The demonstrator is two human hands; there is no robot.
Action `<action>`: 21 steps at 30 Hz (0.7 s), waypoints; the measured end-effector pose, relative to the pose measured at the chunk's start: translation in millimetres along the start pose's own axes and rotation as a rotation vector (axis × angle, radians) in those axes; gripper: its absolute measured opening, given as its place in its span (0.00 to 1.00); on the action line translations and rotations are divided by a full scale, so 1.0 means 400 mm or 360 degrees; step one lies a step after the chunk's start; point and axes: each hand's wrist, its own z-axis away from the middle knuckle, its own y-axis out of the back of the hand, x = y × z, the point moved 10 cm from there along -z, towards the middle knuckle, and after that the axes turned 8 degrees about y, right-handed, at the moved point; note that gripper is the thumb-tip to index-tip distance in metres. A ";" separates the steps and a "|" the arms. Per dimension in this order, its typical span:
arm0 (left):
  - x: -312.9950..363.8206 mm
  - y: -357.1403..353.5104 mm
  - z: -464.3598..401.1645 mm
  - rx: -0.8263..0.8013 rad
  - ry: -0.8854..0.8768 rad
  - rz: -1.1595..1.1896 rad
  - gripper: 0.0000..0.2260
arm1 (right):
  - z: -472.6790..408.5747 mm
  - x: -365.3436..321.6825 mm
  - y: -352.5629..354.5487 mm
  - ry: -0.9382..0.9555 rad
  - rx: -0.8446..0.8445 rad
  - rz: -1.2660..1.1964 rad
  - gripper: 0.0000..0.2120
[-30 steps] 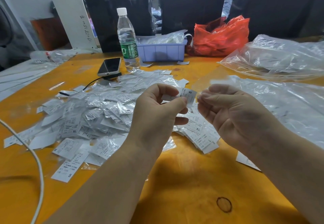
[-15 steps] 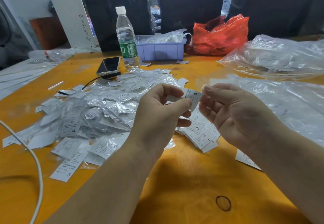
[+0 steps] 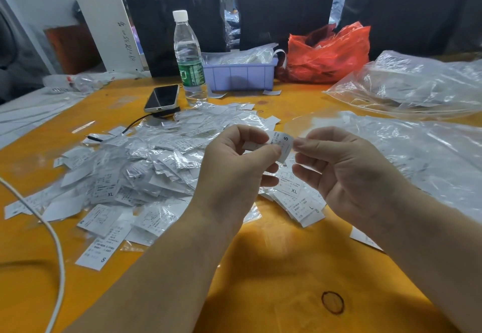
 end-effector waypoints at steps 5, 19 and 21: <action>-0.004 0.000 -0.003 -0.0004 -0.0008 0.0022 0.05 | 0.004 0.008 -0.004 -0.0030 -0.0022 0.0082 0.16; -0.027 0.001 -0.013 -0.0064 0.0081 0.0272 0.06 | 0.017 0.030 -0.035 -0.0093 -0.0244 0.0264 0.07; -0.028 -0.002 -0.012 -0.0083 0.0092 0.0319 0.06 | 0.020 0.033 -0.038 -0.0075 -0.0269 0.0313 0.11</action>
